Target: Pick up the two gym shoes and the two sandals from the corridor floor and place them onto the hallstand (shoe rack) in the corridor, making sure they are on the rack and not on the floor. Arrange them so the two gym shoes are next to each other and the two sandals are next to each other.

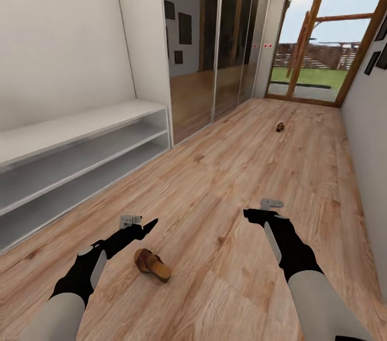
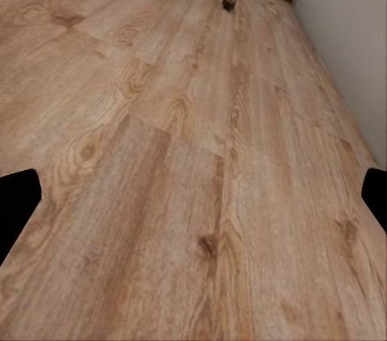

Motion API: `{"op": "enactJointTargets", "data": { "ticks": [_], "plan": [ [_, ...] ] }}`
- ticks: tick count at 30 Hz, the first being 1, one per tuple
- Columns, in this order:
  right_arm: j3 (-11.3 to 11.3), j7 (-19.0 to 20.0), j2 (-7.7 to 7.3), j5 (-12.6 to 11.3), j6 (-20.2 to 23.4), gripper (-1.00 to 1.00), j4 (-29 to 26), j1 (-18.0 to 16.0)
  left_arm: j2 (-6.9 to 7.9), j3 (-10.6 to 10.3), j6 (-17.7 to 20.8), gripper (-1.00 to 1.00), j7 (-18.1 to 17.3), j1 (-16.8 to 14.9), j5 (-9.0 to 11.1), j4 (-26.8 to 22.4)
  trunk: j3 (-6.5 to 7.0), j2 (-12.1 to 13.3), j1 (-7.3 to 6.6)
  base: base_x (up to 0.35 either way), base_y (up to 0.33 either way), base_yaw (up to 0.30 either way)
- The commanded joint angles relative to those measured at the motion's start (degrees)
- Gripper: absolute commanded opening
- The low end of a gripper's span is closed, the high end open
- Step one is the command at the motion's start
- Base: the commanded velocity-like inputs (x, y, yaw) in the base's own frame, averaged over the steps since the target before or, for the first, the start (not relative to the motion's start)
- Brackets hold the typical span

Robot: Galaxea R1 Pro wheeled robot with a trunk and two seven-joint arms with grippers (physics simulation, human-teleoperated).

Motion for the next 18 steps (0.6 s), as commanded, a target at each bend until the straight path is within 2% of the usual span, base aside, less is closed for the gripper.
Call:
{"op": "enactJointTargets", "data": {
  "ticks": [1, 10, 18],
  "plan": [
    [-0.11, -0.01, 0.03, 0.19, 0.3, 1.0, -0.1, -0.01, -0.04, 0.22, 0.06, 1.0, -0.33, -0.06, -0.16, 0.02, -0.05, -0.02, 0.01, 0.23, -0.211, 0.297],
    [-0.1, -0.01, 0.0, 0.19, 0.3, 1.0, -0.1, -0.01, -0.04, 0.22, 0.04, 1.0, -0.33, -0.05, -0.16, 0.02, -0.05, -0.02, 0.01, 0.217, -0.212, 0.297],
    [-0.11, -0.01, 0.0, 0.19, 0.3, 1.0, -0.1, -0.01, -0.04, 0.22, 0.04, 1.0, -0.33, -0.05, -0.16, 0.02, -0.05, -0.02, 0.01, 0.037, -0.068, 0.297]
  ]
}}
